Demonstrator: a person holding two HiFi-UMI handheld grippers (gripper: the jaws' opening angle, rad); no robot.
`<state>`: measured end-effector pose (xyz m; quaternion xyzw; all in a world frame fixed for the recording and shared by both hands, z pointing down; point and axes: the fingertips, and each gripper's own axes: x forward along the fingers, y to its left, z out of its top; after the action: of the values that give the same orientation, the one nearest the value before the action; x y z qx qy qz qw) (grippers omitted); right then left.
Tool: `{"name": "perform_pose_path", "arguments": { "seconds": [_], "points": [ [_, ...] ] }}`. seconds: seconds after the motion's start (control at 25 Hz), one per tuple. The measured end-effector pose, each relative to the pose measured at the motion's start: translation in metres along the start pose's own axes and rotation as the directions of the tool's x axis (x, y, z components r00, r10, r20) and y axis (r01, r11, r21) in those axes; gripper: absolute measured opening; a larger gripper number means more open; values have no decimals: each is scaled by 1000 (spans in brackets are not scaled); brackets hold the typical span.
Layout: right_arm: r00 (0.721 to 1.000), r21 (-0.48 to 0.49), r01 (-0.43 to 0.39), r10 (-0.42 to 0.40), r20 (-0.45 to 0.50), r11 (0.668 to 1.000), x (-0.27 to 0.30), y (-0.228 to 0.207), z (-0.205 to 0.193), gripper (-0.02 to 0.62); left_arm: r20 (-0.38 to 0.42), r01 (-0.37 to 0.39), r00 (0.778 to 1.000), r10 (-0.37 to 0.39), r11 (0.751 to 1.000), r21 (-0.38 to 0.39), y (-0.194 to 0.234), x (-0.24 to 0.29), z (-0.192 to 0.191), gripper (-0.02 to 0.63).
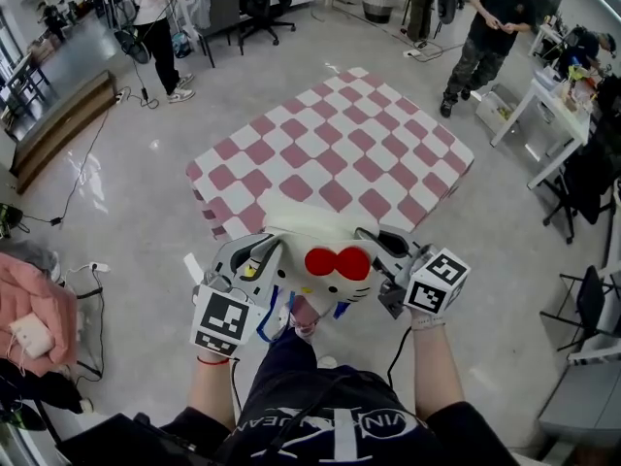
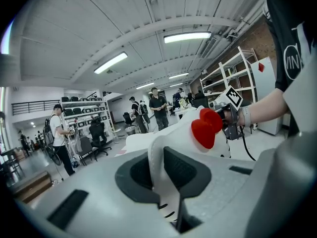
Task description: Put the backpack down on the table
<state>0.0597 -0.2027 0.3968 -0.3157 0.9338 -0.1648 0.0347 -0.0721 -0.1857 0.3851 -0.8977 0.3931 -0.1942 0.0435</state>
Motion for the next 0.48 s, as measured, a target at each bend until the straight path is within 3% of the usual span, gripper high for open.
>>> {"name": "perform_pose_path", "arguments": {
  "seconds": [0.48],
  "points": [
    [998, 27, 59, -59, -9, 998, 41, -56, 6, 11, -16, 70, 997, -70, 998, -9, 48, 58, -8, 44]
  ]
}}
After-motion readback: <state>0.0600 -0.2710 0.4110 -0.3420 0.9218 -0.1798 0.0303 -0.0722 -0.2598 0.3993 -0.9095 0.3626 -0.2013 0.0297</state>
